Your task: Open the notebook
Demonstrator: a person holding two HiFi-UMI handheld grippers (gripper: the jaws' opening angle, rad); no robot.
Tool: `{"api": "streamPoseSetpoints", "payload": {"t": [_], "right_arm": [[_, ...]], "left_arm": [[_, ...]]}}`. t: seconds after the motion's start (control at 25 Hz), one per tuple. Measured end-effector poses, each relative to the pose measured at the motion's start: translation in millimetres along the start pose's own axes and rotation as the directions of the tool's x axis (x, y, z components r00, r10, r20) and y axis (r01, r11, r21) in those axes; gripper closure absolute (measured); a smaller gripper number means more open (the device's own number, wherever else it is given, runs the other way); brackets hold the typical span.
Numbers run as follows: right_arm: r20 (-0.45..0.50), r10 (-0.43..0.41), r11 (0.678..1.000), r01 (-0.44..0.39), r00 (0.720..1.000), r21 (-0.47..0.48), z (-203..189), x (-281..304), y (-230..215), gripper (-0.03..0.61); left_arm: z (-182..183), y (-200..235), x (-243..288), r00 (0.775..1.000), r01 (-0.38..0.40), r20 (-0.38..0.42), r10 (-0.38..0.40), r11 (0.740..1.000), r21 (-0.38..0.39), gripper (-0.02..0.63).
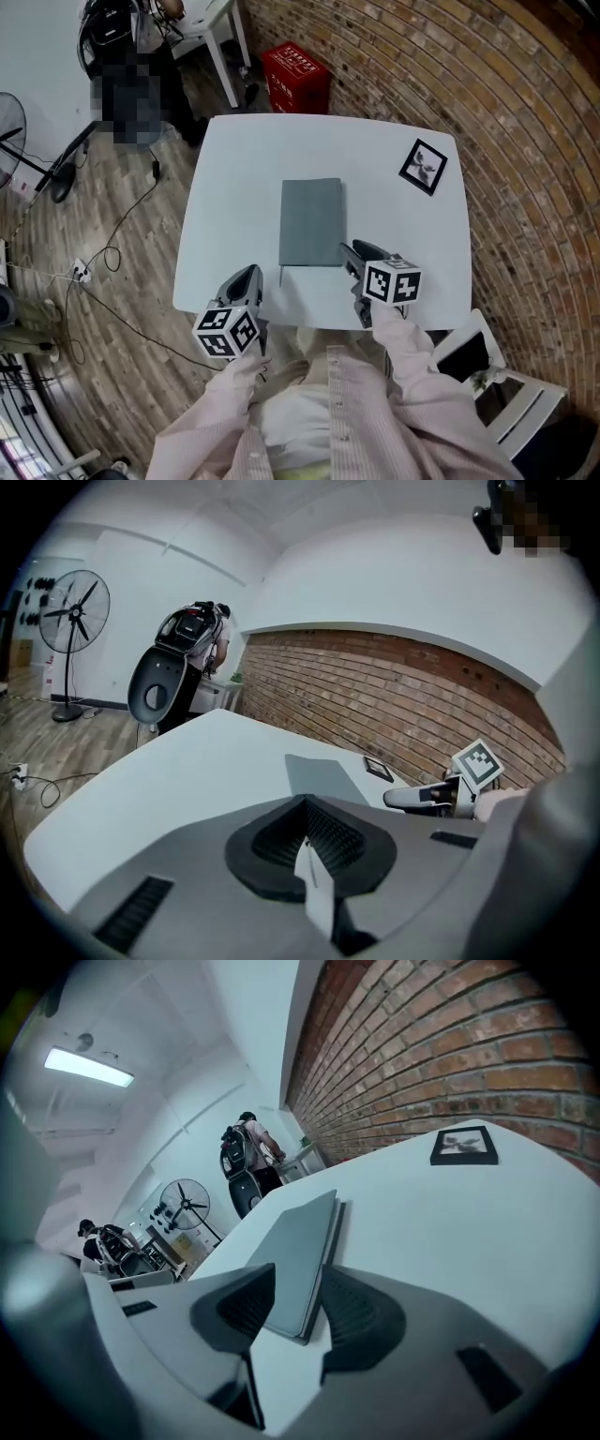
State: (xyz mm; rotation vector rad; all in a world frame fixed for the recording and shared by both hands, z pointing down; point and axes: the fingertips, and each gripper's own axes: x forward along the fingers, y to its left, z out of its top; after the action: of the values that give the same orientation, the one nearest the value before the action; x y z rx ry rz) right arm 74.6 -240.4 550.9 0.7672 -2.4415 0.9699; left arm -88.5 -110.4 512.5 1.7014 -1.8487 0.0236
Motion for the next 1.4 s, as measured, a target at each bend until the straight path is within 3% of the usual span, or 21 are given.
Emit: {"api": "streamPoseSetpoints", "payload": {"t": [0.4,0.84,1.16,1.4], "right_arm": [[-0.139,0.017,0.993,0.000,0.990,0.121,-16,30,-5,0.419],[-0.259,-0.065,0.995,0.081,0.964,0.052,-24,41,-6,0.453],[-0.261,-0.099,0.980,0.140,0.960,0.144,-22,40,-6,0.512],[-0.242,-0.128,0.961,0.181,0.962,0.208,-20,32,-3,0.526]], "left_arm": [[-2,20,40,0.993,0.022,-0.112,-0.025,0.999,-0.034,0.621],[-7,29,61,0.983,0.071,-0.169,-0.078,0.996,-0.048,0.621],[-2,33,65,0.969,0.145,-0.197,-0.149,0.989,-0.033,0.621],[3,30,64,0.944,0.228,-0.247,-0.220,0.974,0.005,0.621]]}}
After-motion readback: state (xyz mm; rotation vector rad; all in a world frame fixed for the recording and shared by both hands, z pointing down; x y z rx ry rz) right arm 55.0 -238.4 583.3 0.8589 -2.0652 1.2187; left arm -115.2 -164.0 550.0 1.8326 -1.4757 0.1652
